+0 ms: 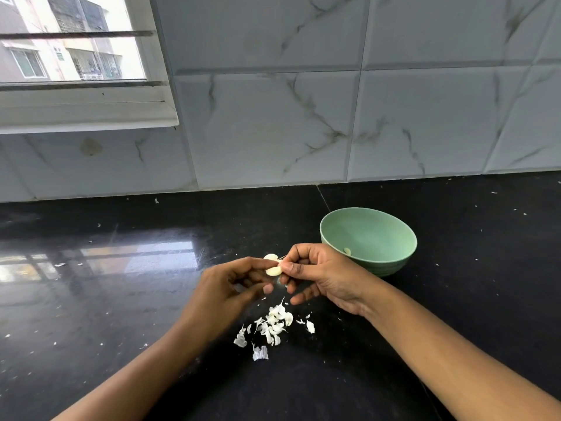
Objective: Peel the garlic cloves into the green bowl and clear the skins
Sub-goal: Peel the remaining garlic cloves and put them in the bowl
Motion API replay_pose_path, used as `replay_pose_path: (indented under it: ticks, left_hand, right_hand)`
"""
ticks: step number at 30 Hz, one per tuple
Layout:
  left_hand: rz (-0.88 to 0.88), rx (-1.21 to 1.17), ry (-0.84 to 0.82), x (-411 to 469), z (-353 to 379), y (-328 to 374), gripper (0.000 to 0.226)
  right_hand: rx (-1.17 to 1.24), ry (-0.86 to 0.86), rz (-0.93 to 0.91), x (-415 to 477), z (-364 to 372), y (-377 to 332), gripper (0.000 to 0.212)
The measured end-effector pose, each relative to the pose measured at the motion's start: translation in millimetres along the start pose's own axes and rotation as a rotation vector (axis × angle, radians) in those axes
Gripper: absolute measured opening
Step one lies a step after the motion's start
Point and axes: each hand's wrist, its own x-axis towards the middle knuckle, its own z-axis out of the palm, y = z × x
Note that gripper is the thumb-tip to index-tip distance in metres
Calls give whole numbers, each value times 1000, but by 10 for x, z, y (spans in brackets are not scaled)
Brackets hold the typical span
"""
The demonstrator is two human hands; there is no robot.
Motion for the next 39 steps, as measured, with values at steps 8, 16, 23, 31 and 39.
replay_pose_path:
  ticks: [8, 16, 23, 31, 39]
  left_hand:
    - [-470, -645, -85, 44, -95, 78, 31]
    - [-230, -243, 76, 8, -83, 149, 10]
    - [28, 161, 83, -30, -88, 62, 45]
    - [125, 141, 83, -35, -39, 59, 16]
    - [-181, -308, 66, 11, 4, 50, 13]
  right_hand:
    - [14, 96, -5, 7, -28, -29, 5]
    - [20, 105, 6, -1, -21, -42, 4]
    - [47, 69, 55, 0, -9, -31, 10]
    - [52, 38, 87, 0, 53, 0, 11]
    - [-107, 128, 72, -24, 48, -41, 27]
